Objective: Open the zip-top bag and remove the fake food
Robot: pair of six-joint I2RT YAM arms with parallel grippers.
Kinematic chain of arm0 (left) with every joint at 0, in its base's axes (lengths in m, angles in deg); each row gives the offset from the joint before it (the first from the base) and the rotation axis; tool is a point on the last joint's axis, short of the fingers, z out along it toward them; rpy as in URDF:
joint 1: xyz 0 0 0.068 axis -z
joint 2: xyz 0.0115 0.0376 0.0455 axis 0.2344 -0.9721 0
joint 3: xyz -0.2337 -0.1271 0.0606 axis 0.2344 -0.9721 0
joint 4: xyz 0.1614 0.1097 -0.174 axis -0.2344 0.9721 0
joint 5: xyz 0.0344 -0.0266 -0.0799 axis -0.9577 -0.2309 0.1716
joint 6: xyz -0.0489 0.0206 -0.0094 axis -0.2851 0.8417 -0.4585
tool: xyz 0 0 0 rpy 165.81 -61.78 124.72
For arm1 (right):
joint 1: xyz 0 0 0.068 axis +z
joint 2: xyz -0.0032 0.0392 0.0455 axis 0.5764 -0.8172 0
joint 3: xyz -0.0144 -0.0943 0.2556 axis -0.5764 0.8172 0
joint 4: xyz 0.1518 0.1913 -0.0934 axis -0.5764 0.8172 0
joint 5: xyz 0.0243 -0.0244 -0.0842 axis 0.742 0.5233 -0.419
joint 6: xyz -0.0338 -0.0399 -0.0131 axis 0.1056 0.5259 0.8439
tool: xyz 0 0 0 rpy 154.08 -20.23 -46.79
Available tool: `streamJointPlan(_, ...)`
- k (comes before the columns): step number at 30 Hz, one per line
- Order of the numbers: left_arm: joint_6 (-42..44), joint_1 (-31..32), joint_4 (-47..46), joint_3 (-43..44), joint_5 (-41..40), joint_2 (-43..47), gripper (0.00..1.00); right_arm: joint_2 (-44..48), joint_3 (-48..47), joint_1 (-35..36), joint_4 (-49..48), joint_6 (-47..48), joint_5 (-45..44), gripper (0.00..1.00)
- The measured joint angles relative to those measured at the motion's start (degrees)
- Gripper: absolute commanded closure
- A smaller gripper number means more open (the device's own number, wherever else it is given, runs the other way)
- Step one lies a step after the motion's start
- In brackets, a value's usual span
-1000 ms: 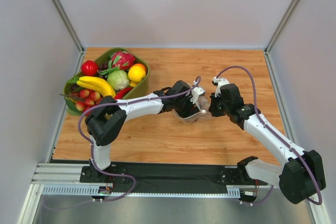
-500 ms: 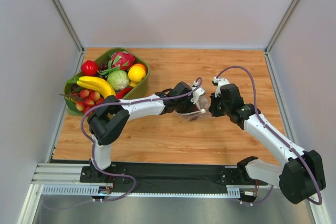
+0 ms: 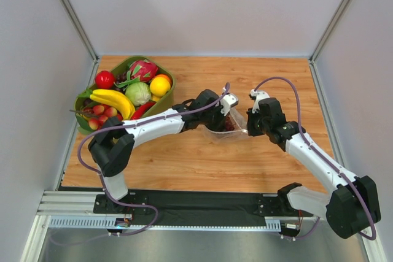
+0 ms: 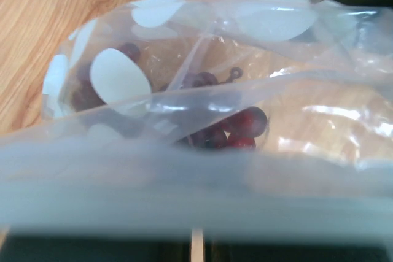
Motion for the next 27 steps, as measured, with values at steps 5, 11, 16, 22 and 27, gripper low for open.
streamJointPlan(5,-1.36,-1.90,0.63,0.00,2.10,2.69,1.00,0.00,0.02,0.00,0.00,0.02,0.00,1.00)
streamJointPlan(11,-2.45,-4.31,2.56,0.13,5.70,7.65,1.00,0.00,0.13,0.00,-0.02,0.00,0.00,1.00)
streamJointPlan(16,-2.64,-4.79,5.55,1.84,10.75,10.82,1.00,-0.02,0.13,-0.04,-0.04,0.00,0.00,1.00)
streamJointPlan(22,-4.13,-5.90,8.09,2.60,19.28,13.99,1.00,-0.15,0.13,-0.07,-0.07,0.00,0.00,1.00)
streamJointPlan(27,-5.20,-7.61,9.31,2.60,22.86,17.35,1.00,-0.17,0.15,-0.07,-0.07,0.00,-0.02,1.00)
